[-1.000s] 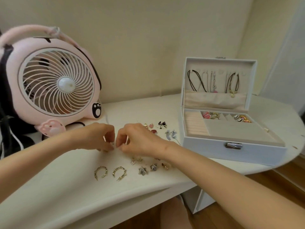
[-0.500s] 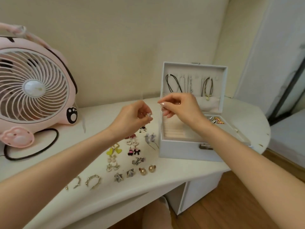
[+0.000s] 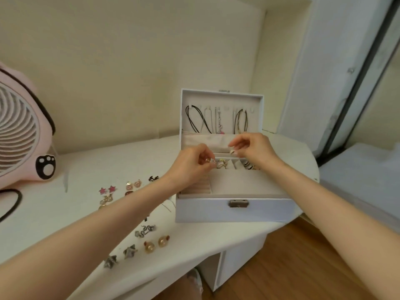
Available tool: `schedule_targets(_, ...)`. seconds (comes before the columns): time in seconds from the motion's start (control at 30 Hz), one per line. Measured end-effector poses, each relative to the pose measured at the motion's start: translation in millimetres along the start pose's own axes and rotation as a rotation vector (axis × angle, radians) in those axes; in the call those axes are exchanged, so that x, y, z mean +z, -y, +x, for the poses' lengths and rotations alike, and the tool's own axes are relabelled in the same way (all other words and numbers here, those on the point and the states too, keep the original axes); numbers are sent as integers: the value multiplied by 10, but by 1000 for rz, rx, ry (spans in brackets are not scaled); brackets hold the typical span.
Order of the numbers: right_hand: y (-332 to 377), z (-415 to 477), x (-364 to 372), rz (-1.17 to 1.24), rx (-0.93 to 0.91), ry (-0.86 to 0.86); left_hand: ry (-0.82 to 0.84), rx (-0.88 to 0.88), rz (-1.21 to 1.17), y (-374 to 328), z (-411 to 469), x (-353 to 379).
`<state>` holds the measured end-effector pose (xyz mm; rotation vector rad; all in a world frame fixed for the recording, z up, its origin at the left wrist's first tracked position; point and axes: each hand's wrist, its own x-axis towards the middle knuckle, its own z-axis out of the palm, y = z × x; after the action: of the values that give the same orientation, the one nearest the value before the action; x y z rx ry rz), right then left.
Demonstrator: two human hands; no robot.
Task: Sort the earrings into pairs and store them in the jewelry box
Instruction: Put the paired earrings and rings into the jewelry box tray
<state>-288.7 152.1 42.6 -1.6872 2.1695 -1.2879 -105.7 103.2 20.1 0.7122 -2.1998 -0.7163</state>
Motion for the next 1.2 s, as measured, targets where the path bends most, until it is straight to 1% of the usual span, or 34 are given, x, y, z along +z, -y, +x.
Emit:
schedule_targets(0.23, -181, 158, 116, -238, -82, 50, 10, 21, 53, 73, 100, 107)
schedule_targets(0.43, -190, 208, 105, -290, -57, 98, 15, 59, 67, 91, 82, 123)
schedule_targets(0.57, -195, 165, 114, -274, -56, 145, 16, 53, 69, 90, 86, 127)
schedule_targets(0.8, -189, 140, 152, -255, -78, 114, 36, 43, 70, 108, 82, 132)
schedule_targets(0.93, -190, 147, 165, -300, -126, 92, 26, 46, 63, 104, 83, 138)
schedule_targets(1.1, -176, 149, 105, -325, -134, 84, 7, 19, -3, 81, 109, 125)
schedule_targets(1.13, -152, 149, 75, -309, -124, 45, 9, 15, -12, 70, 121, 124)
schedule_targets(1.17, -105, 140, 35, -243, -98, 6, 10, 13, -17, 58, 136, 125)
schedule_targets(1.2, -44, 120, -6, -123, -58, -9, 7, 11, -20, 41, 151, 131)
